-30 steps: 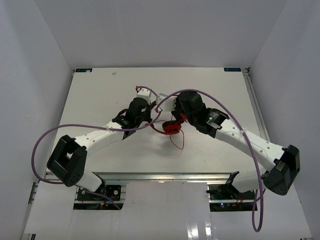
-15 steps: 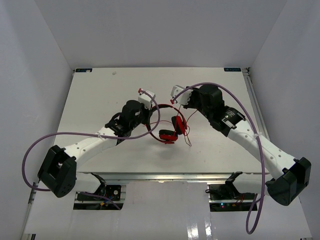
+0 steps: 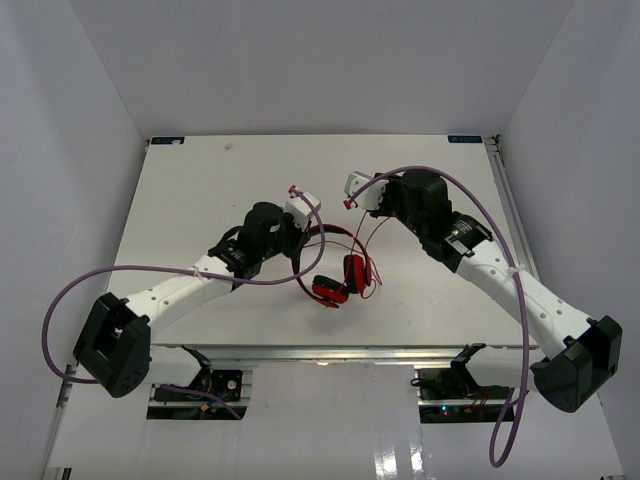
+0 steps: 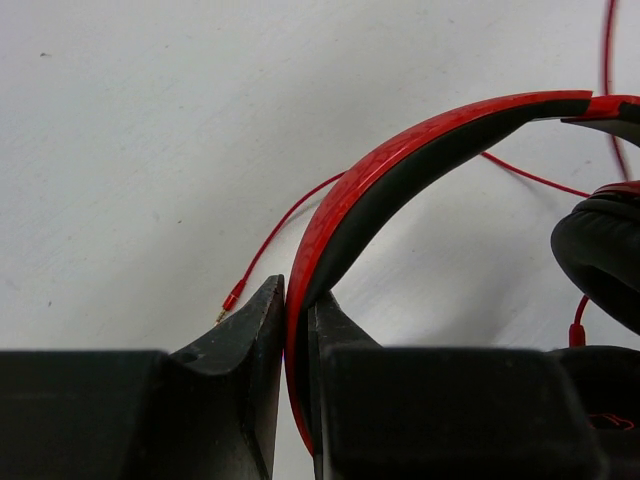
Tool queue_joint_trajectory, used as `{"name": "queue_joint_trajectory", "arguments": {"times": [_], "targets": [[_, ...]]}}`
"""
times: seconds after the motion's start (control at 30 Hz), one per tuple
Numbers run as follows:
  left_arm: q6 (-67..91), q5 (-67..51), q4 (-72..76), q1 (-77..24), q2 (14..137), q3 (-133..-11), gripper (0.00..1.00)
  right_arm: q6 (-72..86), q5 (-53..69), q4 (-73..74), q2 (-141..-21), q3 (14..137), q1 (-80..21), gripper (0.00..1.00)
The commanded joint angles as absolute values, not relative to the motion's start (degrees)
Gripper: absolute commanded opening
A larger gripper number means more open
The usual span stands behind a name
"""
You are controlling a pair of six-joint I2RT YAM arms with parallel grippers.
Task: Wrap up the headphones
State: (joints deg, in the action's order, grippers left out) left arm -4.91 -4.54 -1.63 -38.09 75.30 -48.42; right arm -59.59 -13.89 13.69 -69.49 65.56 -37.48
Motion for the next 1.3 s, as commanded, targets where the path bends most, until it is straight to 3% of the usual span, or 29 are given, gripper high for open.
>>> {"name": "queue_joint_trajectory", "arguments": {"times": [0.0,0.1,0.17,0.3,0.87,1.27], "targets": [[-2.17,-14.16,0.67,-38.18,71.37,-48.09,0.0,-59.97,-12.96,11.42,-69.56,65.63,-36.11,0.38],[-0.61,-16.37,1.73,-38.14,71.45,-47.73,0.0,-58.13,-10.76,11.52,-69.43,66.01,-35.68,0.33],[2.66,-18.97,3.29,-38.23,71.37,-46.96,0.0,-57.58,-11.18,10.94,-69.67,66.01,-35.53,0.21],[5.4,-22.54,5.48,-38.2,71.1,-46.07,0.0,-56.7,-10.99,9.85,-70.35,65.66,-33.21,0.15],[14.18,-28.04,12.95,-38.2,69.2,-44.68,0.0,-44.24,4.59,11.1,-69.41,59.94,-28.01,0.08],[15.64,-33.1,13.89,-38.86,74.51,-44.27,0.0,-41.3,3.12,10.24,-74.99,70.39,-27.95,0.08]]}}
